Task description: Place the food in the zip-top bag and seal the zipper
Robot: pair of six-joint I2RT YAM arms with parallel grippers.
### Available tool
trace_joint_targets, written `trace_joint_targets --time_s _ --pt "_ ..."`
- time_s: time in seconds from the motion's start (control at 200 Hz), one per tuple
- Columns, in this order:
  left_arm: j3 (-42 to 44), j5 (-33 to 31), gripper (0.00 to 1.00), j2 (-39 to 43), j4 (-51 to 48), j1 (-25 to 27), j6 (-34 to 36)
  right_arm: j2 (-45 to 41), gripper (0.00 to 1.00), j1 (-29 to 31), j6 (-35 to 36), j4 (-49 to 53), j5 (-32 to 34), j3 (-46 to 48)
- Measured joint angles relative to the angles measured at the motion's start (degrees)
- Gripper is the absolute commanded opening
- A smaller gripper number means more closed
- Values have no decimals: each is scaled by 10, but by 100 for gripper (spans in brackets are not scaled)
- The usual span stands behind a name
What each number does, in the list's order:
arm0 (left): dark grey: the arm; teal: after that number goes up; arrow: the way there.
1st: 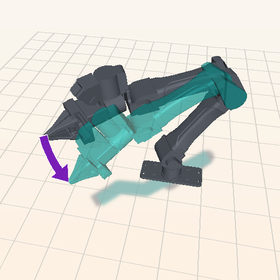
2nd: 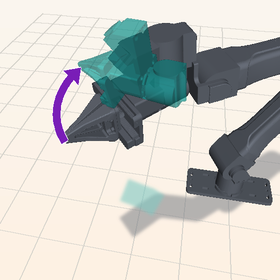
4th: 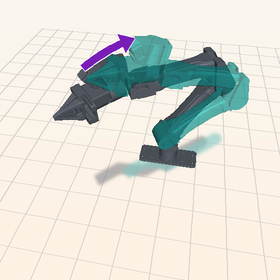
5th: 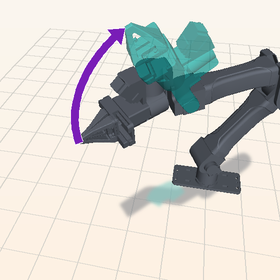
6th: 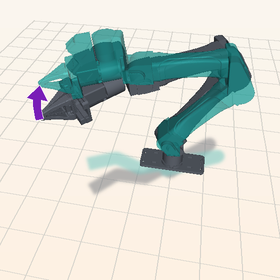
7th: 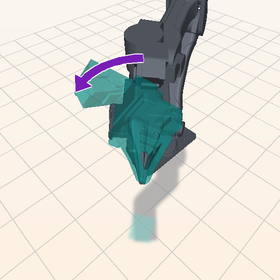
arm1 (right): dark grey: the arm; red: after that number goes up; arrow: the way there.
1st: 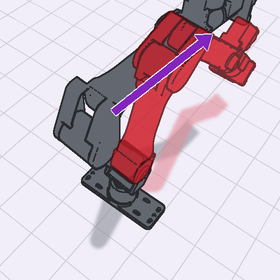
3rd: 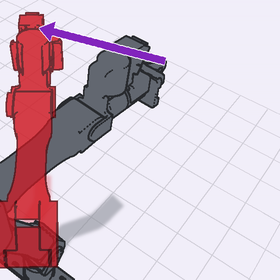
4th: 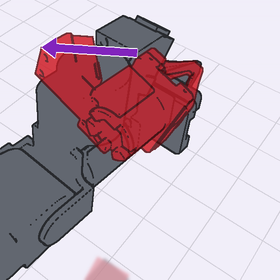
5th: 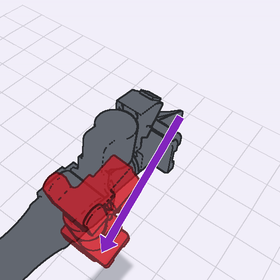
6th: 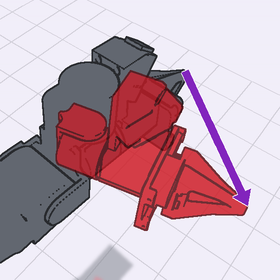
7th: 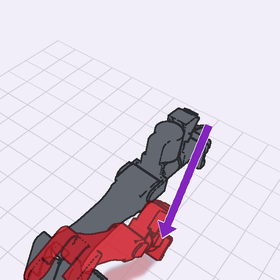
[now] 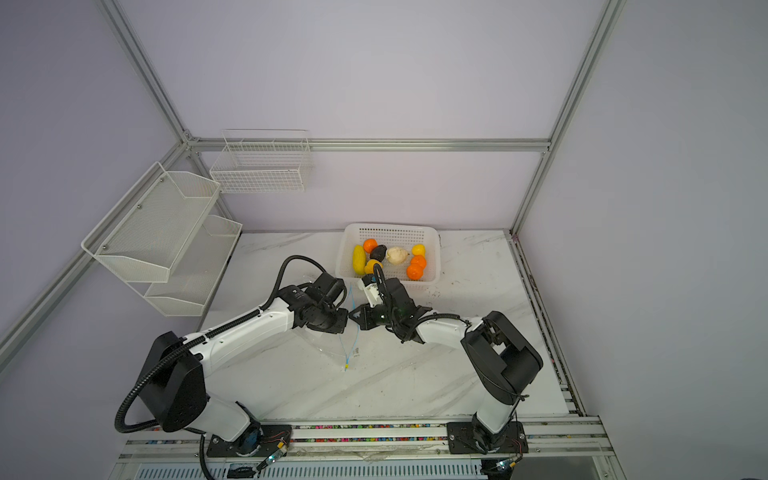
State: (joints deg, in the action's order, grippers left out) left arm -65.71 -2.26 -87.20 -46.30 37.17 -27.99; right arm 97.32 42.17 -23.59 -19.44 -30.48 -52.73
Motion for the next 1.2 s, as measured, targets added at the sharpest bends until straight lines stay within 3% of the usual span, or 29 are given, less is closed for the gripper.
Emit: trace_joint_targets --time_s 0.425,0.735,0.85,1.2 --pt "-15 -30 0 44 -87 0 0 26 9 0 25 56 41 -55" --pt "-85 -6 0 66 -112 11 -18 58 11 0 37 69 56 -76" --pt "-87 13 0 64 -111 15 -28 59 16 0 40 72 58 -76" --pt "-87 38 0 28 -91 16 -38 59 48 0 41 73 62 -76"
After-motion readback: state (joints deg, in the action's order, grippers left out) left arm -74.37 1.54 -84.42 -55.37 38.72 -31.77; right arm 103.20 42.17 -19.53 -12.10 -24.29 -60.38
